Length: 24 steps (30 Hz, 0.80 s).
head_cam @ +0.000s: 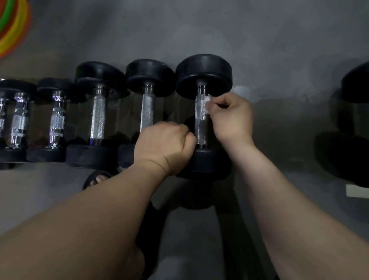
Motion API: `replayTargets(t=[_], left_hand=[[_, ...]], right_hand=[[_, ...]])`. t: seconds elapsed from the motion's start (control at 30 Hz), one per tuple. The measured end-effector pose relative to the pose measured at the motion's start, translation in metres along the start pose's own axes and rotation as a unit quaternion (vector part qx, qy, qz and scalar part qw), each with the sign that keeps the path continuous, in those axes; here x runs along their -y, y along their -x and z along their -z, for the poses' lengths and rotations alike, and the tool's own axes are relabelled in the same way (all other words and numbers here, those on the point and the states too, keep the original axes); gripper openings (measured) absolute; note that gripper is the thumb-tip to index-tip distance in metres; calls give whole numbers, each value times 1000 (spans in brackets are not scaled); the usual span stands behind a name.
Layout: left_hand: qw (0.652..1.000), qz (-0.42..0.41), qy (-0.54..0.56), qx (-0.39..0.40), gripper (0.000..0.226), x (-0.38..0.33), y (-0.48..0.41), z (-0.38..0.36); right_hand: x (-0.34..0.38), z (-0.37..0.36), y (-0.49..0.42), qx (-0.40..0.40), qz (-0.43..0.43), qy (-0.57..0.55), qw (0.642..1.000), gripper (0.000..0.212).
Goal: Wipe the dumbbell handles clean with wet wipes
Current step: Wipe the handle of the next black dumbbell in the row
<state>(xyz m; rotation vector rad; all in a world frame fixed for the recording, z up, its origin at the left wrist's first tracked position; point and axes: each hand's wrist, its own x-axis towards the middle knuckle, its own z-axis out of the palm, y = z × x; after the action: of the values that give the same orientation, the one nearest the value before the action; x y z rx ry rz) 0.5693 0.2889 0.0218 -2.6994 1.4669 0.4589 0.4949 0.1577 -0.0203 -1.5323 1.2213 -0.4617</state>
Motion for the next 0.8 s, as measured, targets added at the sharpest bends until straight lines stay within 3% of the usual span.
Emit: replayTargets(t=[0.23,0.4,0.53,0.7,0.8], left_hand=[[1000,0,3,-8,34,3,0,-1],[1000,2,10,-11,35,4,-1,-3],[1000,1,16,-11,37,3,0,-5],[1000,-7,16,-6,35,3,-1,-5],[1000,-8,16,-11,34,4,0,-4]], right_hand=[[10,-10,-11,-30,-19,-2,999,22],[13,-4,-13,14,-3,35,999,7],[13,3,-19,28,6,61,998,11],[2,21,3,121,9,119,985,11],[7,17,-5,85,32,145,985,14]])
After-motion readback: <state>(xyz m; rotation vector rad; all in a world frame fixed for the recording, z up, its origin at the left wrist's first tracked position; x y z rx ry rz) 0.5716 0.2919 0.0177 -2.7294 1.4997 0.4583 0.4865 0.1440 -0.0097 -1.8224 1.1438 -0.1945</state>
